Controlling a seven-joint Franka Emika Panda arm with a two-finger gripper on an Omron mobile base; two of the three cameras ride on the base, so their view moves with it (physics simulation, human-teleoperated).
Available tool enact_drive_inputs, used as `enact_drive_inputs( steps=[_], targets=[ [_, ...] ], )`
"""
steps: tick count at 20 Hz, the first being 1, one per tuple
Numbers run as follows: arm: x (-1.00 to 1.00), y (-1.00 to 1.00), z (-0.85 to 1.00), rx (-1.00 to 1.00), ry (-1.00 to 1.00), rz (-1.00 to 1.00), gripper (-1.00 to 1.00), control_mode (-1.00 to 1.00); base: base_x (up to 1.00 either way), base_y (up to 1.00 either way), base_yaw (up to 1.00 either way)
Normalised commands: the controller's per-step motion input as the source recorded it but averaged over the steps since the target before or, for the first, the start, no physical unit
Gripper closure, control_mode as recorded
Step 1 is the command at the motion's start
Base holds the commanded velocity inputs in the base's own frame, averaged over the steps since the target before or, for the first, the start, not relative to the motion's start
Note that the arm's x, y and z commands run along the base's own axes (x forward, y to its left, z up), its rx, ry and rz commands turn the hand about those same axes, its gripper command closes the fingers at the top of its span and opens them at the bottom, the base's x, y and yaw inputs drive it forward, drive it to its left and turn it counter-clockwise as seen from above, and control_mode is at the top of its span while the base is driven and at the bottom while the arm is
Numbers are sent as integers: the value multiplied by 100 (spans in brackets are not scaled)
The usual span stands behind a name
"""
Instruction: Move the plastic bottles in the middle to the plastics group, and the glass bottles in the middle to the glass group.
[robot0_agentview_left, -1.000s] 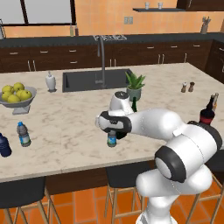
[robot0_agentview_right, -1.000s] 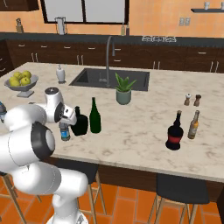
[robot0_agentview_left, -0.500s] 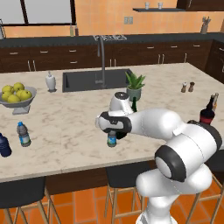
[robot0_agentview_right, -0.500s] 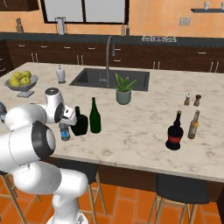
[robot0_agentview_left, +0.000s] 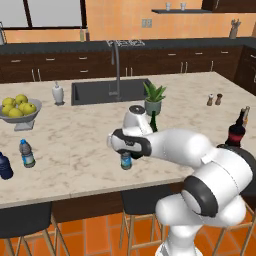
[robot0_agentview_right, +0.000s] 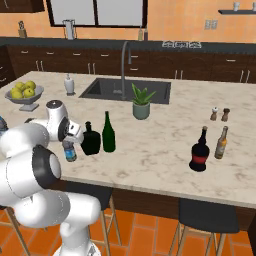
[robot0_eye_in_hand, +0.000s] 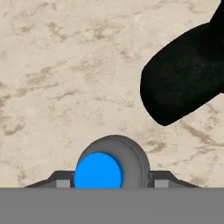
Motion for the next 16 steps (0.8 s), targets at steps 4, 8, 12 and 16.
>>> enact_drive_inputs(
  steps=[4,8,12,16],
  targets=[
    [-44,76,56,0,0,15,100,-100,0,0,0],
    [-8,99,47,0,0,24,100,-100,0,0,0],
    [0,100,24,-1,8,41,100,-100,0,0,0],
    [0,100,8,-6,11,47,100,-100,0,0,0]
  ],
)
